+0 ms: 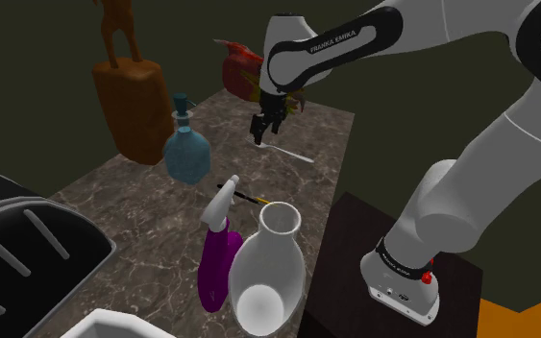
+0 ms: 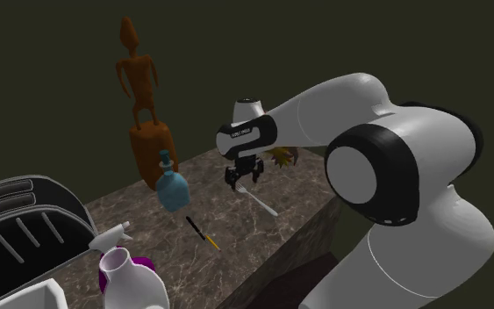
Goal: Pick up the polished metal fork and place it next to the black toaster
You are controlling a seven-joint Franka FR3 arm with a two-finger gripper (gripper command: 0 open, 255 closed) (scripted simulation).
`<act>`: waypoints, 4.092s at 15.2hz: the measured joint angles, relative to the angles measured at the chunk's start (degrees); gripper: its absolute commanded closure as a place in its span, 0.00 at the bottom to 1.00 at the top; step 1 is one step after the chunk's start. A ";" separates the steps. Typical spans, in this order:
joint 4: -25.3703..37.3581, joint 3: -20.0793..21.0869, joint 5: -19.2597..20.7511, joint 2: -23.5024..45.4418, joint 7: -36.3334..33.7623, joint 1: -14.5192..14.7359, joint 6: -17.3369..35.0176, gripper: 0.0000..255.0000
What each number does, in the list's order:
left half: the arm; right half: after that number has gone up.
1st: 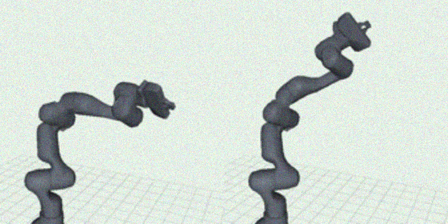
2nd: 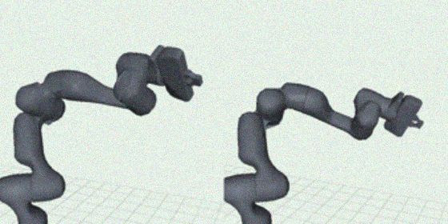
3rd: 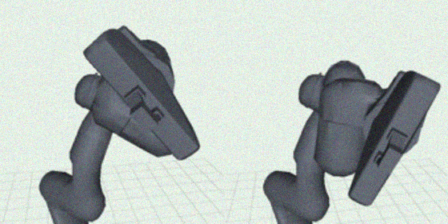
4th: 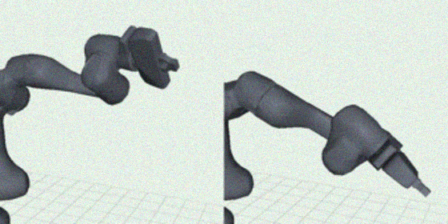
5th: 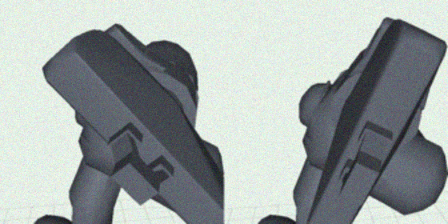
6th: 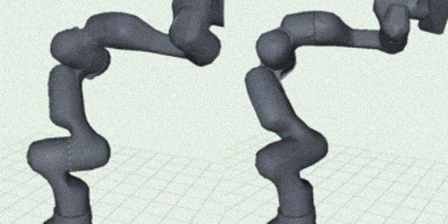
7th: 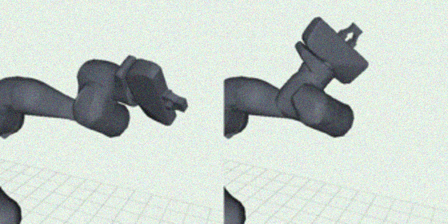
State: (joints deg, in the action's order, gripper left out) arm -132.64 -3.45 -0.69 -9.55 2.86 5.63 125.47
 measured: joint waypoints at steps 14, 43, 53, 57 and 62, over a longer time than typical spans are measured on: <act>-1.60 -0.11 -0.09 1.87 0.15 -0.03 3.83 1.00; 9.02 0.15 0.28 -3.57 -0.41 0.03 -12.51 1.00; 16.35 0.23 0.33 -4.27 -0.59 0.06 -20.53 1.00; 19.45 0.28 0.32 -4.15 -0.68 0.09 -23.50 1.00; 23.35 0.20 0.32 -3.95 -0.60 0.05 -27.22 1.00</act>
State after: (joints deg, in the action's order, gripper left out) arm -109.29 -3.25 -0.37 -13.50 2.26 5.68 98.25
